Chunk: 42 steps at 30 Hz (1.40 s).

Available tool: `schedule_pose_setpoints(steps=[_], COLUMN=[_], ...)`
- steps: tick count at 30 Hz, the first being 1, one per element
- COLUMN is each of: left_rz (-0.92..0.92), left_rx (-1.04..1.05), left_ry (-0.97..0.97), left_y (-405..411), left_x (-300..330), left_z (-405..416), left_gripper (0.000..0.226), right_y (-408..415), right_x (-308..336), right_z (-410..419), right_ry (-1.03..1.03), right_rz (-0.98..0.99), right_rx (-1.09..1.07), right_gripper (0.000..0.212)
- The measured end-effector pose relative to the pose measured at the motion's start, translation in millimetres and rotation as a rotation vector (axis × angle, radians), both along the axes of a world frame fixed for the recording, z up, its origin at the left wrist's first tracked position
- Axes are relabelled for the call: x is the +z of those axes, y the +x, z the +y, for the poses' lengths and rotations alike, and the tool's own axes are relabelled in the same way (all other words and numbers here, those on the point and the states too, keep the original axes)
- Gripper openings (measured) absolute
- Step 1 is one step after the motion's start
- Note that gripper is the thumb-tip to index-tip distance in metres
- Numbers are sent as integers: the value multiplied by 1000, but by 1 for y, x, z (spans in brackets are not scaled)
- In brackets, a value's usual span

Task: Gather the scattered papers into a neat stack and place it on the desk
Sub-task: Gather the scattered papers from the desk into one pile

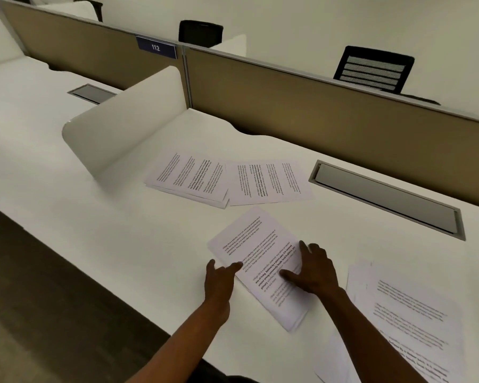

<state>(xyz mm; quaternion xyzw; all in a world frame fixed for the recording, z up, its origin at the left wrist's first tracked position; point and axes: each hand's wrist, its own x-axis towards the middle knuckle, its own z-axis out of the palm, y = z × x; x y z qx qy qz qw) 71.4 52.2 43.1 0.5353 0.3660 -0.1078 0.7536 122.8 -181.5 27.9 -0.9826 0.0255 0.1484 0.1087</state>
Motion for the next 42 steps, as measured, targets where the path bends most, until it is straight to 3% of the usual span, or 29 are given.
schedule_pose_setpoints(steps=[6,11,13,17,21,23,27,31,34,36,39,42], left_rz=[8,52,69,37,-174,-266,-466,-604,-577,-523,-378,-284], left_rx=[90,-7,-58,-221,-361,-409,-475,-636,-707,-764,-771,-808], left_ry=[-143,-113,-128,-117,154,194,202,166,-169,-338,-242,-59], left_y=[22,33,33,31,22,16,15,30,49,60,65,56], left_x=[4,8,7,4,2,5,24,49,61,60,49,35], left_z=[3,10,12,10,-6,-13,-20,-21,-25,-35,-58,-83], left_gripper=[88,24,16,28,52,68,78,77,78,74,68,69], right_y=[-1,-5,-10,-22,-35,-41,-49,-53,-58,-67,-82,-100], right_x=[4,3,4,5,2,-1,-1,14,35,47,55,60], right_z=[4,1,1,8,15,17,12,-11,-28,-38,-55,-81], right_ry=[8,370,434,419,430,454,607,868,1300,1428,1471,1241], right_rz=[-31,20,22,-7,-41,-63,-166,-144,-9,36,-108,-350], right_rx=[-65,-390,-443,-399,-402,-432,-578,-751,-791,-721,-753,-890], right_gripper=[109,96,91,81,75,69,49,54,60,54,43,43])
